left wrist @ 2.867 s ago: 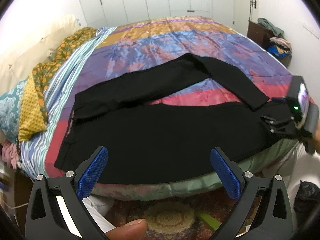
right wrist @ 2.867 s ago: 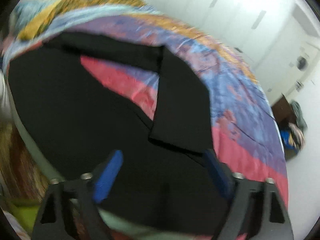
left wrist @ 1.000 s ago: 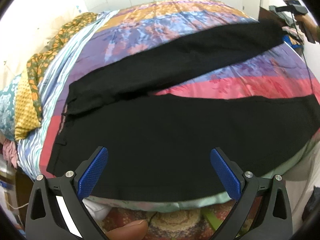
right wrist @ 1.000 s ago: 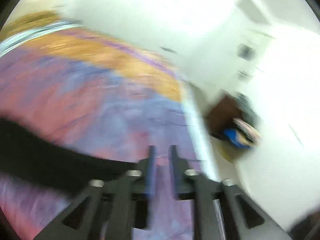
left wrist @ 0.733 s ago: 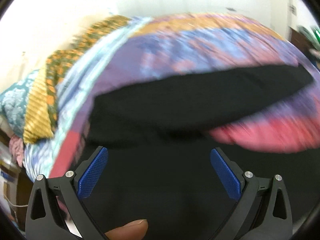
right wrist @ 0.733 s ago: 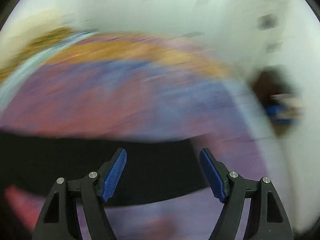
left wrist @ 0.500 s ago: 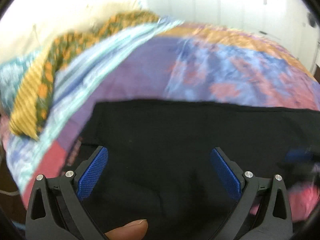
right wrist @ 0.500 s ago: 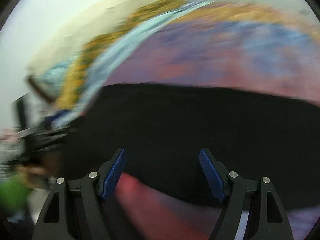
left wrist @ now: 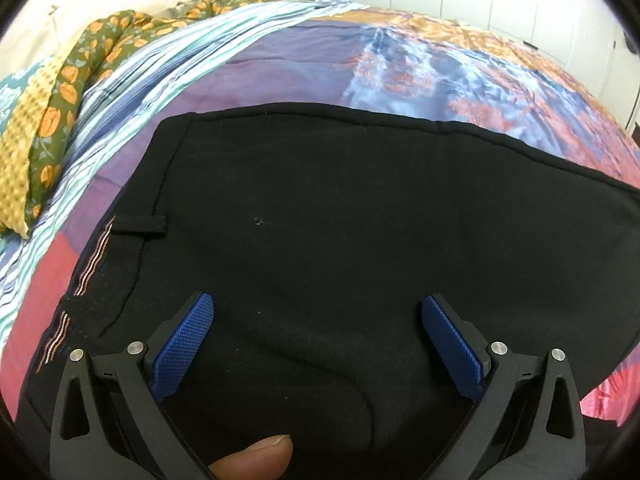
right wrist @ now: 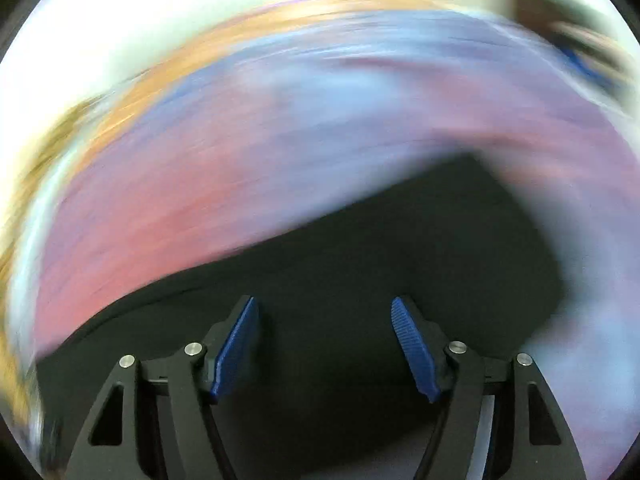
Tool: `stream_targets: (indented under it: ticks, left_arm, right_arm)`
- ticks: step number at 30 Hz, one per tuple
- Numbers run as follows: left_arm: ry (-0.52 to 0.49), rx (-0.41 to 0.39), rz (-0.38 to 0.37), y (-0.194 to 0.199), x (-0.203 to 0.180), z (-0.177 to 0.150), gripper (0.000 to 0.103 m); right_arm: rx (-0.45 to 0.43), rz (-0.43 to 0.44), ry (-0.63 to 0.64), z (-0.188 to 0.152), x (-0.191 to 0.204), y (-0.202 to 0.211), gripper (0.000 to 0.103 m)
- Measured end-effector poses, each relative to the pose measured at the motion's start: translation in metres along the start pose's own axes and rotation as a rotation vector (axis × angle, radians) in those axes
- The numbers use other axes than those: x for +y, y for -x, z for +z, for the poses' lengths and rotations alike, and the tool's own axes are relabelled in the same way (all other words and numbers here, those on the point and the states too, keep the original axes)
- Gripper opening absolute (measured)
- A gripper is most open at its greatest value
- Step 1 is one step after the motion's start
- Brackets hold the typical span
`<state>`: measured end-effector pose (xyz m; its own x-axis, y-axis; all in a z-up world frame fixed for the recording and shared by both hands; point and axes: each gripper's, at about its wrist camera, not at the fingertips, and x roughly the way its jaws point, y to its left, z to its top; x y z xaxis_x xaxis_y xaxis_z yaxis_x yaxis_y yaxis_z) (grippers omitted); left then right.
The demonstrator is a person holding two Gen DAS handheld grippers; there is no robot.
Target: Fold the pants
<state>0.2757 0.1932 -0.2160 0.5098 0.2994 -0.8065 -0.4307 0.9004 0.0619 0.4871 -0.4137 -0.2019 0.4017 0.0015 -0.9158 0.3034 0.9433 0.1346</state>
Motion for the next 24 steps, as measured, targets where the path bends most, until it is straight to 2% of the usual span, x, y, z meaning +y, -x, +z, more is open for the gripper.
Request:
stream_targets:
  ticks: [1, 3, 4, 8, 10, 14, 16, 19, 22, 23, 24]
  left_arm:
    - [-0.002, 0.002, 0.003, 0.0, -0.001, 0.0, 0.103]
    - [-0.003, 0.003, 0.004, -0.001, -0.001, 0.001, 0.103]
    - [-0.004, 0.005, 0.007, -0.001, -0.001, 0.001, 0.103]
    - [-0.025, 0.029, 0.05, 0.007, -0.004, 0.007, 0.102]
    - [-0.027, 0.01, 0.049, 0.029, -0.008, 0.007, 0.102]
    - [-0.063, -0.045, -0.123, 0.098, -0.038, -0.021, 0.102]
    - [-0.119, -0.041, -0.235, 0.128, -0.062, -0.046, 0.102]
    - [-0.206, -0.003, -0.362, 0.154, -0.095, -0.087, 0.102]
    - [-0.277, 0.044, -0.378, 0.15, -0.117, -0.123, 0.102]
    - [-0.295, 0.067, -0.37, 0.144, -0.121, -0.131, 0.102]
    - [-0.317, 0.091, -0.349, 0.136, -0.125, -0.142, 0.102]
  right_arm:
    - [-0.007, 0.027, -0.021, 0.001, -0.019, 0.009, 0.065]
    - [-0.079, -0.033, 0.011, -0.008, -0.037, 0.037, 0.081]
    - [-0.097, -0.001, 0.037, -0.015, -0.038, 0.047, 0.081]
    - [-0.101, 0.199, 0.136, -0.099, -0.032, 0.091, 0.084]
    - [-0.094, 0.248, 0.184, -0.15, -0.019, 0.101, 0.086]
    - [-0.084, 0.3, 0.298, -0.259, 0.017, 0.128, 0.086]
    - [-0.089, 0.359, 0.362, -0.314, 0.042, 0.148, 0.087]
    - [-0.074, 0.447, 0.38, -0.375, 0.076, 0.168, 0.087]
    - [-0.072, 0.471, 0.369, -0.406, 0.107, 0.164, 0.091]
    - [-0.07, 0.45, 0.392, -0.409, 0.114, 0.157, 0.095]
    - [-0.07, 0.401, 0.433, -0.419, 0.123, 0.15, 0.096]
